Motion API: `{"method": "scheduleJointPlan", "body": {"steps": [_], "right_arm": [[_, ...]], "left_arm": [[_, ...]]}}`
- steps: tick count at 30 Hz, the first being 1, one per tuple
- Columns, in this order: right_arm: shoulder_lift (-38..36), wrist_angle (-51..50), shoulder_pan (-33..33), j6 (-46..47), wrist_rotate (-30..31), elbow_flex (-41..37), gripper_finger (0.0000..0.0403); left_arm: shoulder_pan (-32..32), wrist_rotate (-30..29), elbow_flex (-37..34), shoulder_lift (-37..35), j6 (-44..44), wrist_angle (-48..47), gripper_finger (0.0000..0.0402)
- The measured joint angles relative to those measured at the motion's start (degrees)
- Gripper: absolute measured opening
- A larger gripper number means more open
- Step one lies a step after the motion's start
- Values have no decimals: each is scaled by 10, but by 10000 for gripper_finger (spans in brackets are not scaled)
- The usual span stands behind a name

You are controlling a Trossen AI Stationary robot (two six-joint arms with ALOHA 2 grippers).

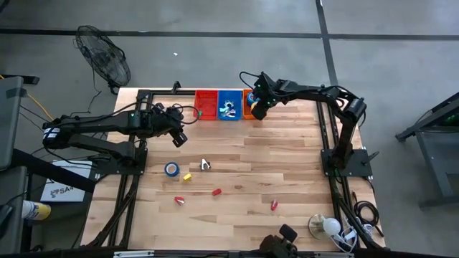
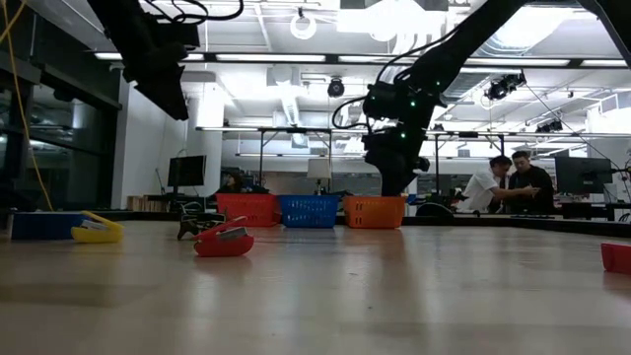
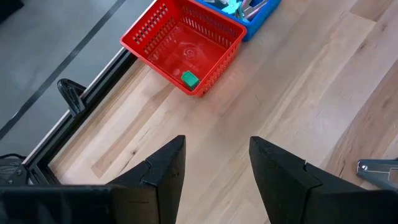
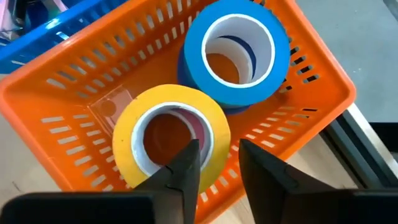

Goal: Pick and place Stapler, Stapler remover, tape
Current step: Put the blue tape into the orange bin

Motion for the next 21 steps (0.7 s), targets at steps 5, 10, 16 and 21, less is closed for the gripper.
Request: {"method": "scheduleJointPlan", "body": {"steps": [5, 10, 16, 21], "right_arm": [[0, 16, 0, -2, -7, 0, 132], [-19, 16, 0, -10, -12, 0, 165], [-72, 18, 0, -18, -9, 0, 187], [-96, 19, 1, -29, -9, 0, 188]], "left_arm": [[0, 7, 0, 0, 0, 0, 175], [0, 7, 0, 0, -4, -5, 175], [0, 34, 0, 0, -43, -45, 175], [0, 90, -19, 0, -90, -79, 175]]}}
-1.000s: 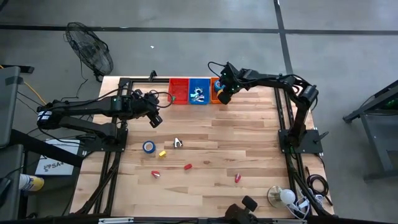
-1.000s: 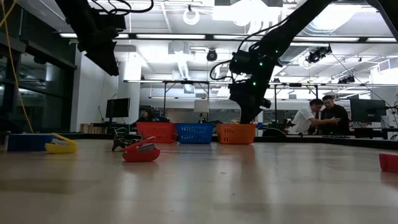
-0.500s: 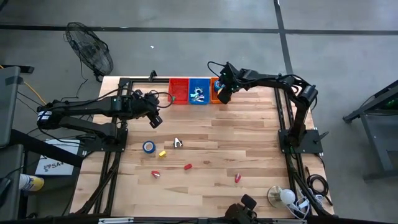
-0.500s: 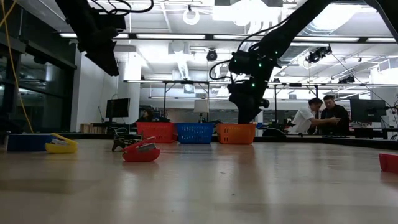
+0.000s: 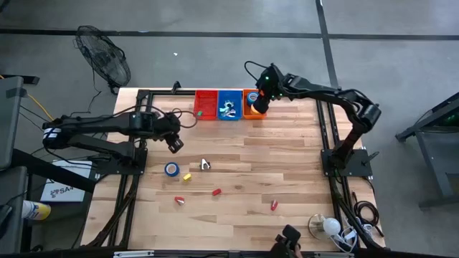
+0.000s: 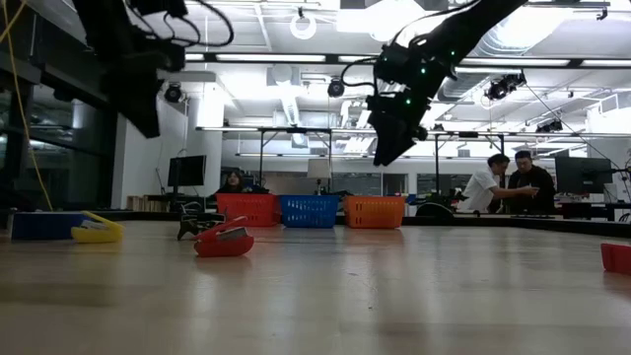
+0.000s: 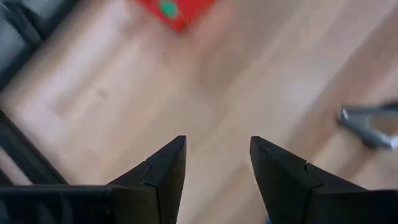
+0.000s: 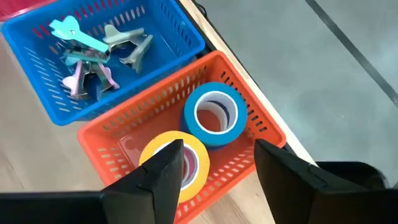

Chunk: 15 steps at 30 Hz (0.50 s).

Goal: Pick and place Stapler, Stapler remover, tape
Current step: Put the blue tape into the orange bin

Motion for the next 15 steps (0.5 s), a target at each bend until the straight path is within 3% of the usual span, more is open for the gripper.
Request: {"method": "scheduleJointPlan", "body": {"steps": [15], "right_arm": [[-8, -11, 0, -18, -5, -2, 188]], "left_arm": [[0, 213, -128, 0, -151, -5, 175]]}}
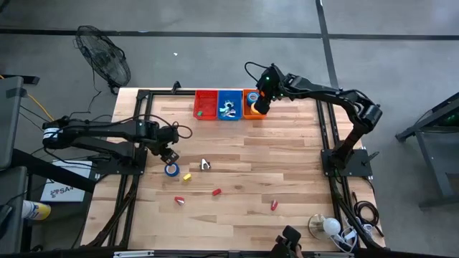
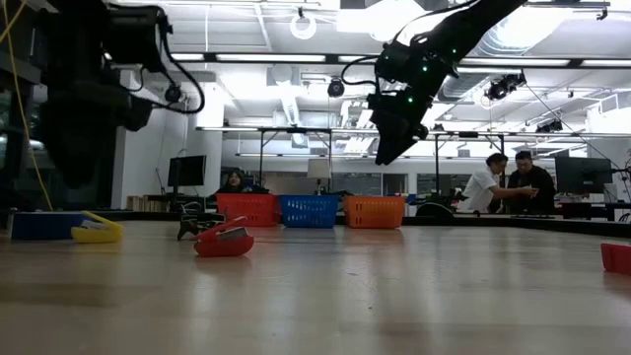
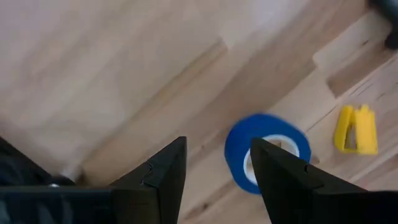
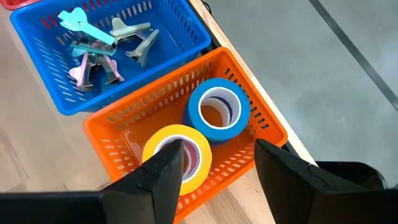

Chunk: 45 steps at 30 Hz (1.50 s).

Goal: Pick and place Stapler, Stapler remover, tape
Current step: Put the blue tape into the orange bin

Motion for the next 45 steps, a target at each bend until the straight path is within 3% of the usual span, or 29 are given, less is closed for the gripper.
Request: {"method": "scheduleJointPlan", "body": {"steps": [14, 27, 41, 45], "right_arm": [[0, -9, 0, -1, 0, 0, 188], [0, -15, 0, 1, -5, 0, 188], [0, -24, 4, 2, -5, 0, 188], [0, -25, 5, -1, -5, 0, 188]], "left_arm": [[-9, 49, -15, 0, -19, 23, 175], [-97, 37, -15, 82, -61, 40, 175], [-97, 4, -15, 152, -71, 52, 174], [-97, 8, -15, 157, -61, 69, 157]]}}
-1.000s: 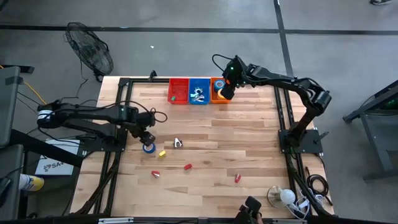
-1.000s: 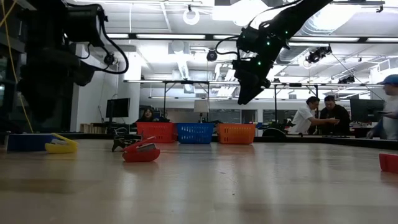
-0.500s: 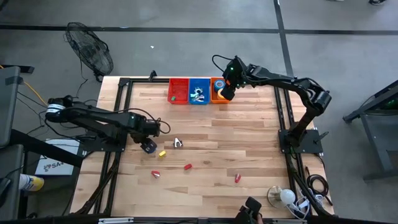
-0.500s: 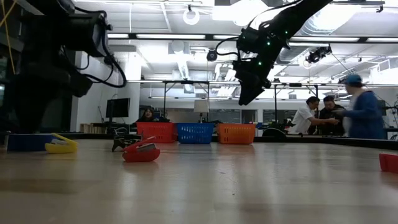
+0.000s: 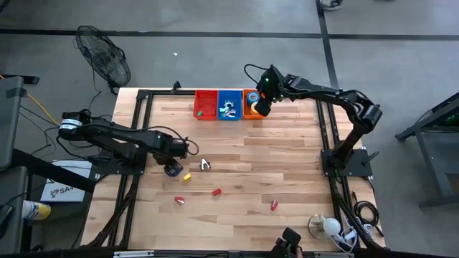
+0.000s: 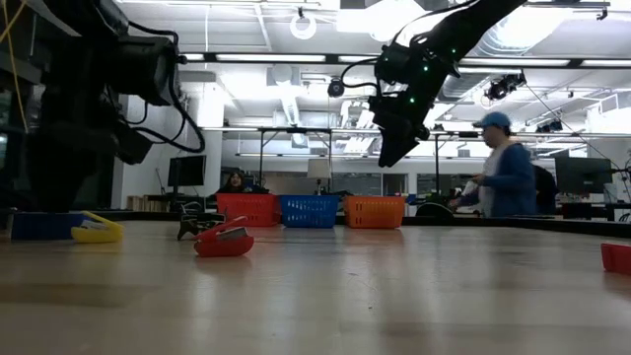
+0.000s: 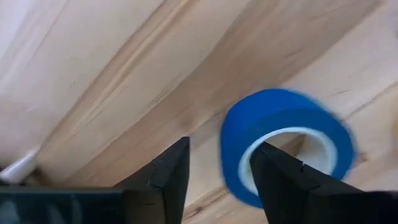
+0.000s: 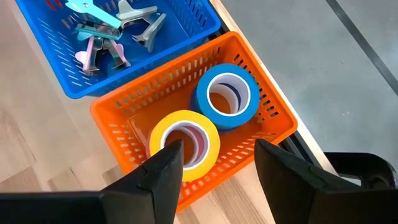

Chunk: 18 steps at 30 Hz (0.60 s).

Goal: Pick and place Stapler, Stapler remover, tape
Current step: Put the blue tape into the orange bin

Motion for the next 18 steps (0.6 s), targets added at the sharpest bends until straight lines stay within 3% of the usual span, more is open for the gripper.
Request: {"method": "scheduleJointPlan", "body": {"steps": [11, 18], "right_arm": [[0, -6, 0, -3, 0, 0, 188], [0, -6, 0, -3, 0, 0, 188]], "left_arm": [[0, 6, 0, 0, 24, 22, 39], [0, -1, 0, -1, 49, 22, 33]]}}
